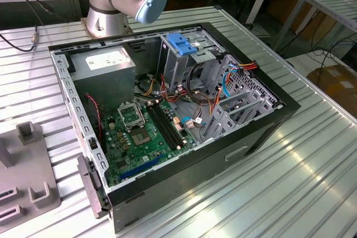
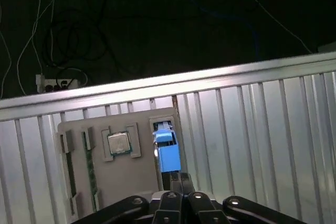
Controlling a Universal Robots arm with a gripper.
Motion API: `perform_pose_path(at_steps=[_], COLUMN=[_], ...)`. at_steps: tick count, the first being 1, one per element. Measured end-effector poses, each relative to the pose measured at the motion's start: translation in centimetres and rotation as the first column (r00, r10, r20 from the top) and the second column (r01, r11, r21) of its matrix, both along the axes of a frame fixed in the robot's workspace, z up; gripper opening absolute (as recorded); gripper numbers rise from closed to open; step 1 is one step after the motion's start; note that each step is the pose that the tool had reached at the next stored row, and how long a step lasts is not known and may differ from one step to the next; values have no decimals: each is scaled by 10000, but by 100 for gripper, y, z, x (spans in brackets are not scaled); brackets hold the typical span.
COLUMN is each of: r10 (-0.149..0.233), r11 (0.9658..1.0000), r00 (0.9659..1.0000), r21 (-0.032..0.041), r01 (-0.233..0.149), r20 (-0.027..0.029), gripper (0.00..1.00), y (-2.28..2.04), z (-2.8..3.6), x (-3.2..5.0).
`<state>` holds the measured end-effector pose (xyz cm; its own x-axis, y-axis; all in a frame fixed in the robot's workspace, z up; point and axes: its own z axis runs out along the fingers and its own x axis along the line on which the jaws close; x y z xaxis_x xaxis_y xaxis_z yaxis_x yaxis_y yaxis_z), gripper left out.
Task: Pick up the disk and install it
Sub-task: 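Pick up the disk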
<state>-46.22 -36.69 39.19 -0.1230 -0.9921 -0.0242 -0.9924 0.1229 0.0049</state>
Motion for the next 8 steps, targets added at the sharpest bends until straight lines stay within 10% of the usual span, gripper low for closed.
perform_pose_path(at_steps=[8], r10=[1320], r11=[9912], r00=[9912], r21=[1], r01=[-1320], r20=[4], gripper=[29], y=[-10], z=[-10], x=[-1])
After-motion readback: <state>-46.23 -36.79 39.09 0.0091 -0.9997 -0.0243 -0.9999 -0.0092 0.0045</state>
